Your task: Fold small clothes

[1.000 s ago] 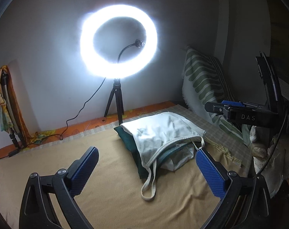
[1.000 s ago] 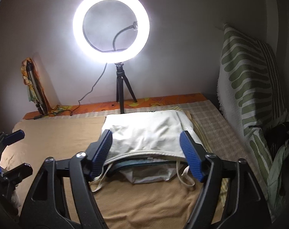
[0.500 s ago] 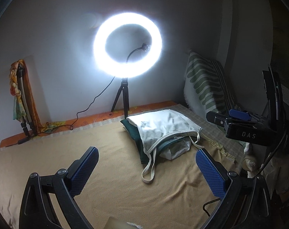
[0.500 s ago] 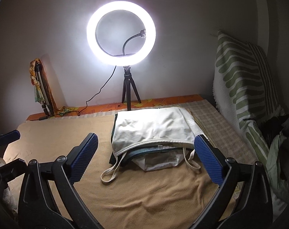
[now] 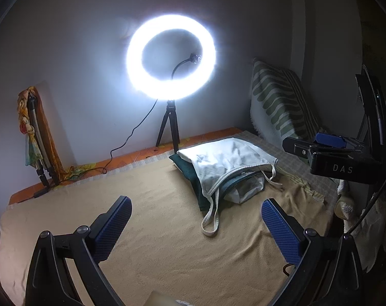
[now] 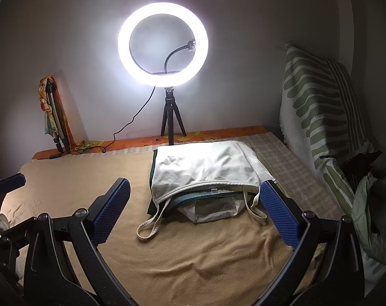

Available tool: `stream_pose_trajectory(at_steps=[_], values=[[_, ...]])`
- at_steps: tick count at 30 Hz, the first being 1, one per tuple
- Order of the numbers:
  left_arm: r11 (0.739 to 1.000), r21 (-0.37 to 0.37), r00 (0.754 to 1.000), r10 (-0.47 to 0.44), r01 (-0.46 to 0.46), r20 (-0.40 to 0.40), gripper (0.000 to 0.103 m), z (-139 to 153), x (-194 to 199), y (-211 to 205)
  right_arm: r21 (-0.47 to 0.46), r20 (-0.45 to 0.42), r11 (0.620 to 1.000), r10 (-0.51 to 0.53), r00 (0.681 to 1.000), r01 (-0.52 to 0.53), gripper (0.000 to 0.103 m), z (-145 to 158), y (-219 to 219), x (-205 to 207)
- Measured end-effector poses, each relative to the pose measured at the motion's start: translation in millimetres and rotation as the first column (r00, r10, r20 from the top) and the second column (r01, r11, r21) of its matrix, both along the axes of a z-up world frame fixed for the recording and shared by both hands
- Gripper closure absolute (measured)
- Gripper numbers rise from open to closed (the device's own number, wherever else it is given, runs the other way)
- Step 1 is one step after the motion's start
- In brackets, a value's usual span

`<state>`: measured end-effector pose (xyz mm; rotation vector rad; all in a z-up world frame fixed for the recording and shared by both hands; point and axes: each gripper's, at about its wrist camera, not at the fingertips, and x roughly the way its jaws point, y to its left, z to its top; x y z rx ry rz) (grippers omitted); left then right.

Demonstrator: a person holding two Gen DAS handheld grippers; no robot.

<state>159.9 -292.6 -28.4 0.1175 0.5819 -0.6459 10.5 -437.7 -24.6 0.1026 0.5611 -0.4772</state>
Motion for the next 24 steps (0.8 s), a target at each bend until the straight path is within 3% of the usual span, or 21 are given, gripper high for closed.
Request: stream_pose_trajectory(at_steps=[24], values=[[1.0, 0.008, 1.0, 0.013, -0.013, 0.019, 0.0, 3.6, -6.0, 9.3, -0.008, -0.009, 1.0, 0.024, 1.0, -0.024, 0.0, -3.0, 13.4, 0.3]])
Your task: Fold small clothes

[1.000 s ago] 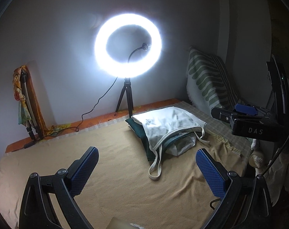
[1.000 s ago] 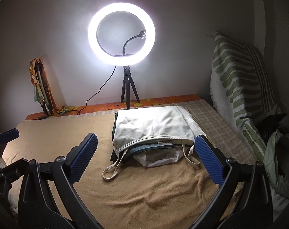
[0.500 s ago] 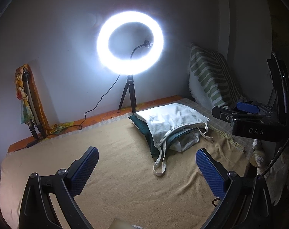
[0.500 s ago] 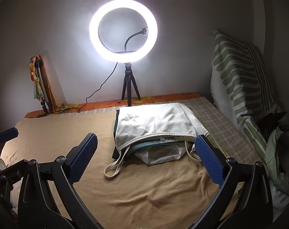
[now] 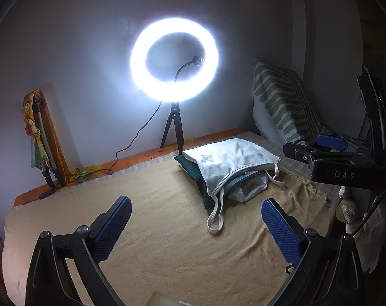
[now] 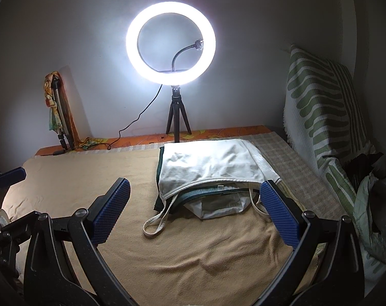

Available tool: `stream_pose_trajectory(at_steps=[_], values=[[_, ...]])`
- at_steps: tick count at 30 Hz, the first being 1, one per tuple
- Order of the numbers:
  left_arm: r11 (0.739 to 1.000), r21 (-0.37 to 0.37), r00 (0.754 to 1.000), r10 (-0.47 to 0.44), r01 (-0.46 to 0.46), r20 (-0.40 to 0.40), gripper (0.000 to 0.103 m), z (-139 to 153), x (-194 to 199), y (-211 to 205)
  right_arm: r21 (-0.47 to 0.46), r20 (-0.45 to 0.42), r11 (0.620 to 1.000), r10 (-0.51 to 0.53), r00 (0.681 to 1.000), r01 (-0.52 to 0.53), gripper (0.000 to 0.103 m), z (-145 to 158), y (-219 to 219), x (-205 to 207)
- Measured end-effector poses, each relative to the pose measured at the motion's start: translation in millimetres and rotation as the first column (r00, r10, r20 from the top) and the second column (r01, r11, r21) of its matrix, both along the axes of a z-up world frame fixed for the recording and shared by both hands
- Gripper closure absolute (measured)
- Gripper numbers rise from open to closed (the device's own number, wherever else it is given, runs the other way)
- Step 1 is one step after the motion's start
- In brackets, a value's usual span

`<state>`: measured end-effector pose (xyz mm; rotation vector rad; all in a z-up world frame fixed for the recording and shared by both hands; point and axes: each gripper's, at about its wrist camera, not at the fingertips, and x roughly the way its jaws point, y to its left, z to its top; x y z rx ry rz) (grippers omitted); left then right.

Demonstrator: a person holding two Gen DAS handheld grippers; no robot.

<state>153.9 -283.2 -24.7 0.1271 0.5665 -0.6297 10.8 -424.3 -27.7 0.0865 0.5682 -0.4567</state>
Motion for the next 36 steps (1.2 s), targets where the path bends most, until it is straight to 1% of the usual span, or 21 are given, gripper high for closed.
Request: stream_pose_trajectory(at_steps=[10, 27, 36], values=[[1.0, -0.004, 1.0, 0.0, 0.0, 0.001, 0.0, 0.0, 1.5, 0.3, 0.0, -0.003, 1.0, -0.004, 1.0, 0.004, 0.0, -0.2, 3.1, -1.6], [1.0, -0.002, 1.0, 0.0, 0.0, 0.005, 0.0, 0.0, 1.3, -0.1, 0.013, -0.016, 1.0, 0.026, 1.0, -0.025, 0.0, -7.8, 0.4, 8.0], [1.0, 0.002, 1.0, 0.008, -0.008, 0.005, 0.0, -2.1, 8.0, 4.1, 0.021, -0.019, 0.999, 0.032, 0.999, -0.031, 0.0, -10.5, -0.7, 8.0]])
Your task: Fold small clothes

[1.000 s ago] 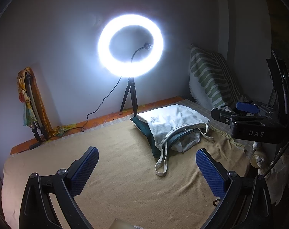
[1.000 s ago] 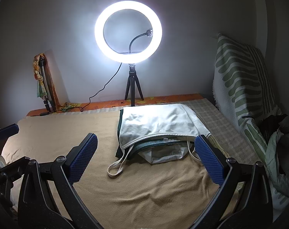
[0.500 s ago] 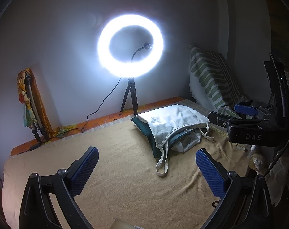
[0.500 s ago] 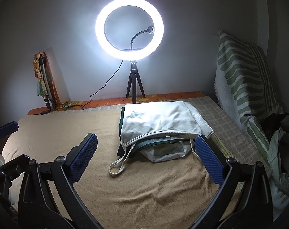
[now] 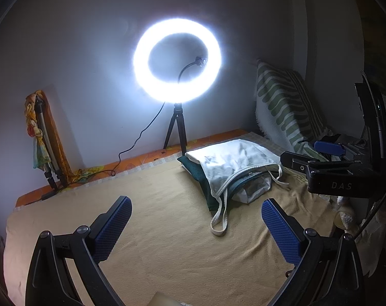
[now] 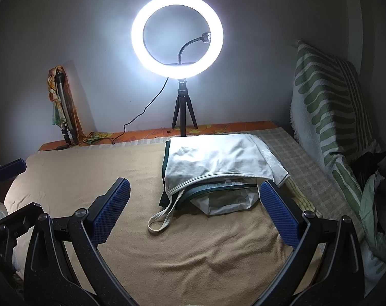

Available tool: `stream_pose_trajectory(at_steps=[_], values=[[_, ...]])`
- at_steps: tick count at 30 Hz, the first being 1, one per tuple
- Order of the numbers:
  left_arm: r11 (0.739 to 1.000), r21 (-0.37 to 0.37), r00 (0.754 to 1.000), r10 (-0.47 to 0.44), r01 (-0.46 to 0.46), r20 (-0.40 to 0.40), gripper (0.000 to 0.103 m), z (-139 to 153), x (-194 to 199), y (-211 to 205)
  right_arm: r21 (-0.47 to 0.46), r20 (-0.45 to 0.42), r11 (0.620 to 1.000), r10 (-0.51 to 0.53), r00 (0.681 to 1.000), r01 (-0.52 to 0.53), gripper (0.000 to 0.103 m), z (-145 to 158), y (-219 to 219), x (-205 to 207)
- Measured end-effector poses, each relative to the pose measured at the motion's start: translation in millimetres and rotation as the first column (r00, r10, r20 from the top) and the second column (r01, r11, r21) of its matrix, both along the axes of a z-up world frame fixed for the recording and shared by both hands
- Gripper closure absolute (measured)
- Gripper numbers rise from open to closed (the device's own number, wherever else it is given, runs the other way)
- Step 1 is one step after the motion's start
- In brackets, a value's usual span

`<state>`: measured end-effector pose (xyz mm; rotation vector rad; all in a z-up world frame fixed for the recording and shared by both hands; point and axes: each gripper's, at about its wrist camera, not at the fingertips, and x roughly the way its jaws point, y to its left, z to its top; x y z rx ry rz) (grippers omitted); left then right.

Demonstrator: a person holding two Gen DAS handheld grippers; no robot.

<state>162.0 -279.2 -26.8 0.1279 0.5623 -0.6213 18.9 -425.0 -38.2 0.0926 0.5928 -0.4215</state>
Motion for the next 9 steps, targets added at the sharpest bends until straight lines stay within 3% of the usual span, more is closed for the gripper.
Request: stream_pose_trajectory(at_steps=[9], values=[[1.0, 0.01, 1.0, -0.007, 0.007, 0.002, 0.0, -6.6, 3.7, 1.2, 0.015, -0.016, 1.0, -0.006, 1.0, 0.006, 0.0, -11.8, -8.8, 1.8]])
